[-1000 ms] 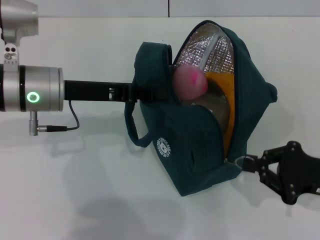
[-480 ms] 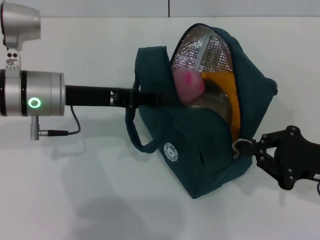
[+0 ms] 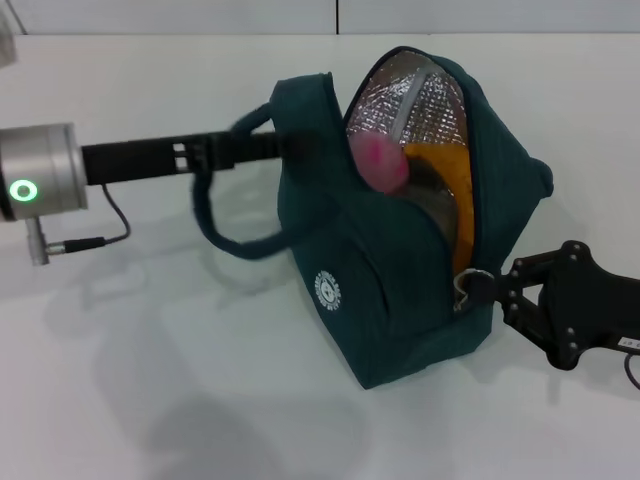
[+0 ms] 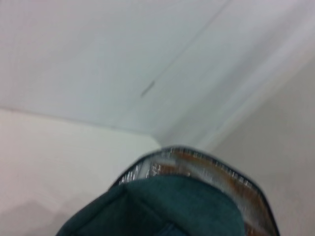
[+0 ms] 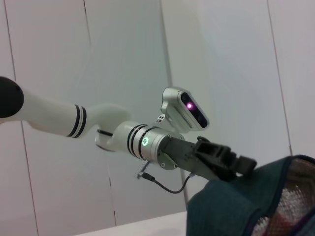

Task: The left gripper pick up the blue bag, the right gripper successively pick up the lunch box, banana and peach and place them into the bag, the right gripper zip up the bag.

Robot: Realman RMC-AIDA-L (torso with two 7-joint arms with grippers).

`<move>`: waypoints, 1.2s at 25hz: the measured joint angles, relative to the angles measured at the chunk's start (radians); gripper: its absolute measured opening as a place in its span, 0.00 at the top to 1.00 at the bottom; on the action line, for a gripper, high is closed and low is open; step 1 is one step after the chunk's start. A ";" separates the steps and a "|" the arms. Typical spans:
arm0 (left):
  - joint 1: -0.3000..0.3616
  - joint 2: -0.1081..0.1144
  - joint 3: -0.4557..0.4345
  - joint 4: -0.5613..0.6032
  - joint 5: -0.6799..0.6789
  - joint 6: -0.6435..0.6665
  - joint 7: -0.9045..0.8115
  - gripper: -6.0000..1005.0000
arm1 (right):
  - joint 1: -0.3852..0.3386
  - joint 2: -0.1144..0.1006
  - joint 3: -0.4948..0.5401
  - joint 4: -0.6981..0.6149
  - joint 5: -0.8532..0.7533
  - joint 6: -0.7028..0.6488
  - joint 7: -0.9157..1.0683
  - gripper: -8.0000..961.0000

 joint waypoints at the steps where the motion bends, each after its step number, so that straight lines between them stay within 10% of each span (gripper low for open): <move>1: 0.008 0.003 -0.006 0.000 -0.017 -0.002 0.007 0.45 | 0.002 0.000 0.001 0.001 0.002 -0.002 0.000 0.98; 12: 0.059 -0.002 -0.123 0.000 -0.070 -0.006 0.060 0.11 | 0.036 -0.006 0.004 -0.007 0.054 -0.023 0.061 0.98; 30: 0.093 -0.003 -0.128 0.000 -0.125 0.000 0.108 0.11 | 0.198 -0.001 -0.004 -0.005 0.177 0.081 0.105 0.98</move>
